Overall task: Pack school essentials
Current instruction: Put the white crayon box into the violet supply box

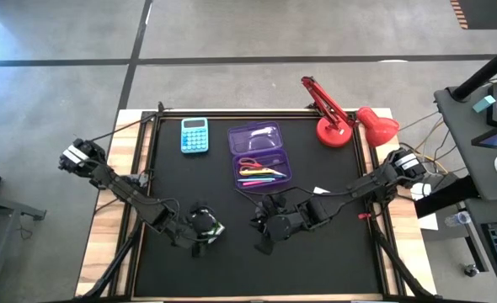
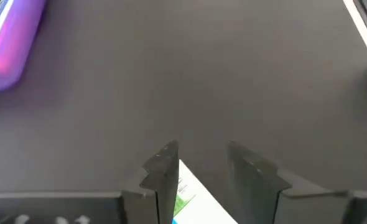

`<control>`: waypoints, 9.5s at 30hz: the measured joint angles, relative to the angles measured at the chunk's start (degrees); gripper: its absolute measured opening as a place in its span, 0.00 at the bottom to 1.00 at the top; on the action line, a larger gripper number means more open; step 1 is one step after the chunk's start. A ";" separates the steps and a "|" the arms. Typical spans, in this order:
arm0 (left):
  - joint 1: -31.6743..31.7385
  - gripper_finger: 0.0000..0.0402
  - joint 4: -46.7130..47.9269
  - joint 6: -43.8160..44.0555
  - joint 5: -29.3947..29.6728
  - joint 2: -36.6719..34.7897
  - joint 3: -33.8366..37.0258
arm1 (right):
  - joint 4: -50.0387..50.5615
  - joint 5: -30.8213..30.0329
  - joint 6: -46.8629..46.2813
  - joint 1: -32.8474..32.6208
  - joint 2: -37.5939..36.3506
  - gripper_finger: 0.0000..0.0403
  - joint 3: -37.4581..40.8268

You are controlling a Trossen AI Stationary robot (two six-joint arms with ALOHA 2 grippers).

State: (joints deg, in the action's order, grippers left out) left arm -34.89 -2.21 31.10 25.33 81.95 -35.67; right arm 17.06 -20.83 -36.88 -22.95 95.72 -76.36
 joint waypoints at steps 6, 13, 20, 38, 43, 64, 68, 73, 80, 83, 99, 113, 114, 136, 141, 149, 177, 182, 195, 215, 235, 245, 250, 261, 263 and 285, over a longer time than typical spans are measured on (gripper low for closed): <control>-0.79 0.29 11.10 9.19 -1.42 -3.12 -0.08 | -0.12 0.31 -3.17 -0.01 0.00 0.12 0.00; -4.32 0.29 28.73 29.99 -3.96 -8.67 -0.08 | -4.16 0.29 -4.10 0.10 0.00 0.12 0.00; -8.45 0.29 34.15 45.47 -4.17 -11.63 2.87 | -4.98 -0.95 -6.85 0.39 3.40 0.12 0.10; -7.08 0.29 13.70 32.45 5.67 -10.62 9.19 | -22.32 -4.25 4.50 2.06 15.29 0.12 -1.01; -6.19 0.29 9.73 25.67 6.63 -10.80 9.31 | -22.57 -4.53 3.18 3.07 18.91 0.12 -1.11; -6.40 0.29 10.85 26.00 -4.32 -14.01 11.08 | -20.53 -6.63 8.41 1.94 26.03 0.12 -5.95; -6.38 0.29 10.77 28.87 -4.31 -14.34 11.64 | -19.94 -6.70 8.37 1.46 26.08 0.12 -5.95; -6.28 0.29 10.79 33.09 -4.24 -14.31 12.36 | -17.65 -7.71 6.89 0.91 26.08 0.12 -5.61; -5.43 0.29 10.59 33.06 -2.76 -14.11 12.38 | -17.55 -8.15 6.84 0.56 26.05 0.12 -4.64; -4.40 0.29 10.62 33.04 -2.37 -13.84 12.40 | -17.51 -8.14 6.23 0.56 26.03 0.12 -4.20; -0.34 0.29 10.10 33.06 -1.32 -13.72 12.04 | -19.29 -7.77 6.05 0.58 25.78 0.12 -3.91; -0.35 0.29 9.01 37.65 -1.50 -14.35 11.68 | -23.80 -7.16 6.08 0.58 25.79 0.12 -7.92; -0.35 0.29 8.31 37.68 -2.01 -14.35 11.68 | -23.80 -7.18 6.08 0.58 25.79 0.12 -8.33; -1.11 0.65 9.03 45.08 -2.25 -14.16 12.46 | -25.40 -7.51 6.05 0.60 25.68 0.12 -11.23; -1.11 0.62 8.60 45.14 -2.11 -14.25 12.08 | -25.44 -7.51 6.04 0.60 25.64 0.12 -11.23; -1.05 0.61 8.63 45.32 -9.64 -13.37 12.27 | -25.44 -7.53 6.03 0.60 25.59 0.12 -11.26; -0.09 0.61 5.63 38.02 -10.93 -10.46 12.38 | -28.73 -7.25 0.39 1.15 25.53 0.12 -11.34; 0.02 0.61 5.63 37.10 -10.07 -10.46 12.40 | -33.03 -5.40 -1.31 1.12 25.49 0.12 -11.36; 0.86 0.61 5.63 33.40 -8.51 -10.49 12.40 | -22.36 6.05 -2.73 -3.07 25.51 0.12 -11.32; 4.87 0.61 2.65 32.98 -6.81 -10.51 12.42 | -15.63 -6.40 -6.05 -0.80 28.22 0.09 -11.32; 5.70 0.61 -0.27 40.73 -5.19 -10.51 12.53 | -10.91 -8.57 -3.61 -2.31 29.17 0.09 -11.19; 5.79 0.61 -2.38 50.69 -4.78 -3.50 12.73 | -10.79 -8.97 -3.14 -2.67 31.02 0.09 -11.17; 5.86 0.61 -13.28 50.53 -5.51 0.77 12.77 | -10.79 -8.76 -2.93 -2.68 31.02 0.09 -11.13; 6.05 0.61 -20.32 49.06 -9.34 2.67 12.99 | -10.30 -9.30 -1.50 -2.79 31.04 0.09 -11.00; 6.04 0.61 -20.29 49.07 -12.09 2.13 12.99 | -10.04 -9.24 -1.21 -2.79 30.95 0.09 -10.97; 5.97 0.24 -20.67 46.55 -14.66 1.32 12.99 | -11.12 -11.87 1.17 -2.96 29.99 0.09 -10.91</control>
State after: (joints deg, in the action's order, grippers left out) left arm -28.93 -22.88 77.65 10.68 83.26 -22.68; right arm 5.93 -32.69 -35.71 -25.90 125.71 -87.26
